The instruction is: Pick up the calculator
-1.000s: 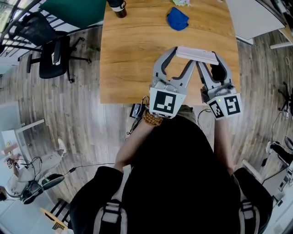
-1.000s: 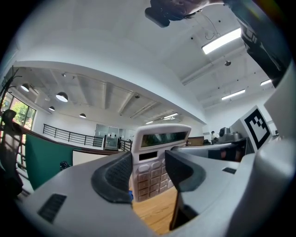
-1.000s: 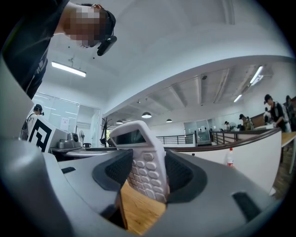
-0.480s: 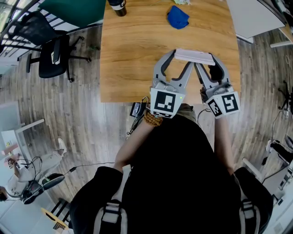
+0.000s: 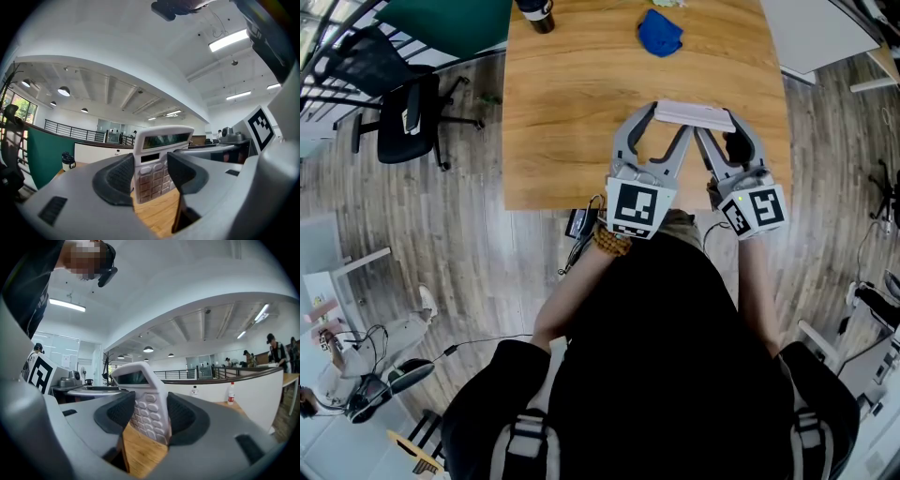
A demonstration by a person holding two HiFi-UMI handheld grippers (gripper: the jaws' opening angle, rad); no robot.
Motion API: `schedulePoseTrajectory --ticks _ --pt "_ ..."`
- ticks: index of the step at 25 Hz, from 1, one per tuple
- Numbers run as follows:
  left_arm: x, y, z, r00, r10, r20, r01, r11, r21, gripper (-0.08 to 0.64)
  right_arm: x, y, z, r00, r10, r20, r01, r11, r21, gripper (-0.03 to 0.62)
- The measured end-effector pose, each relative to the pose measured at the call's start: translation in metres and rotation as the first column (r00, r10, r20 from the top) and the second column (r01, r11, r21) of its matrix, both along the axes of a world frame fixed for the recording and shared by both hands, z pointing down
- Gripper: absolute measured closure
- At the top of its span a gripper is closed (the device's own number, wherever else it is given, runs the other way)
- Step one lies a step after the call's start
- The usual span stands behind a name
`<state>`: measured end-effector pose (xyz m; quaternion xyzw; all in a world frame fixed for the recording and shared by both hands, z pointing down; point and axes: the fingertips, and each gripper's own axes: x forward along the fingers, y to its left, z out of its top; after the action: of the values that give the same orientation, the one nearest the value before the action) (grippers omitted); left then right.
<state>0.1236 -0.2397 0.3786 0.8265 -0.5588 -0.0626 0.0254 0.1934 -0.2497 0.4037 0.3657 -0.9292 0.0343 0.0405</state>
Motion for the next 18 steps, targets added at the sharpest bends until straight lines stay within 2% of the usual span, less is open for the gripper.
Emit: schedulePoseTrajectory --ticks 18 --pt "-0.0077 -0.0017 0.0038 1.000 0.002 -0.014 -0.002 1.000 -0.011 0.331 -0.0083 -0.0009 0.0026 0.999 0.004 -0.040 -0.004 1.000 0.002 0.368"
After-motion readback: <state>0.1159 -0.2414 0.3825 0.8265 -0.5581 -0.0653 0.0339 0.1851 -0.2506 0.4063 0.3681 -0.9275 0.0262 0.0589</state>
